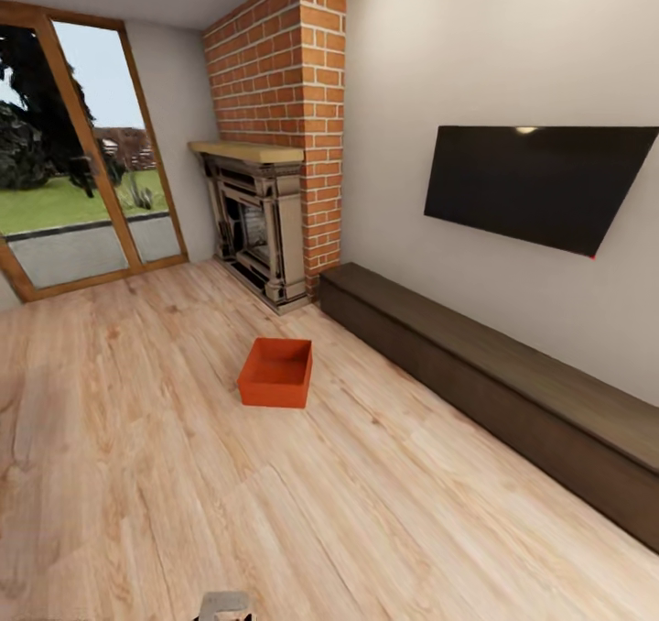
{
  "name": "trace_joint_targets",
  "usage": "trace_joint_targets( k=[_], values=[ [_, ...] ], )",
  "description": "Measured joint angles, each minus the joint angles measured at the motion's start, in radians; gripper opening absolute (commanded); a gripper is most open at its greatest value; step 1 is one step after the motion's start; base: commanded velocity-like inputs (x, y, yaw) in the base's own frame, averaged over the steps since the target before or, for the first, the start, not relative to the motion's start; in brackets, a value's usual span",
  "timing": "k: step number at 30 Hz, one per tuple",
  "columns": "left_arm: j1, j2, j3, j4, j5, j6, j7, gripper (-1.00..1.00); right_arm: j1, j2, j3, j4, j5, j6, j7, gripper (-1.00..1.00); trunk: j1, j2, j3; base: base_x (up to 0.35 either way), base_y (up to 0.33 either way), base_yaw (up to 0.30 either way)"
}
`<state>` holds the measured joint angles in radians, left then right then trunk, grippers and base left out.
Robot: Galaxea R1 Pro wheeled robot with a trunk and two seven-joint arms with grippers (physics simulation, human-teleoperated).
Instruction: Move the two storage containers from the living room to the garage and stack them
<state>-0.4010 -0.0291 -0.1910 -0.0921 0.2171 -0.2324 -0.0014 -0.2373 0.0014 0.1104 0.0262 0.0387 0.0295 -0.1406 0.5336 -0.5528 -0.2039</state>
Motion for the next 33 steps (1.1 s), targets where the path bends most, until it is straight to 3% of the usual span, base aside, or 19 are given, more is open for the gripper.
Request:
trace_joint_targets(
  k=[13, 33],
  values=[
    [0.000, 0.000, 0.000, 0.000, -0.001, 0.000, 0.000, 1.00, 0.000, 0.000, -0.001, -0.002, 0.000, 0.000, 0.000, 1.00, 0.000, 0.000, -0.008, 0.311, 0.140, 0.171],
    [0.000, 0.000, 0.000, 0.000, -0.002, 0.000, 0.000, 1.00, 0.000, 0.000, -0.001, -0.002, 0.000, 0.002, 0.002, 1.00, 0.000, 0.000, -0.009, 0.322, 0.146, -0.183]
  ],
)
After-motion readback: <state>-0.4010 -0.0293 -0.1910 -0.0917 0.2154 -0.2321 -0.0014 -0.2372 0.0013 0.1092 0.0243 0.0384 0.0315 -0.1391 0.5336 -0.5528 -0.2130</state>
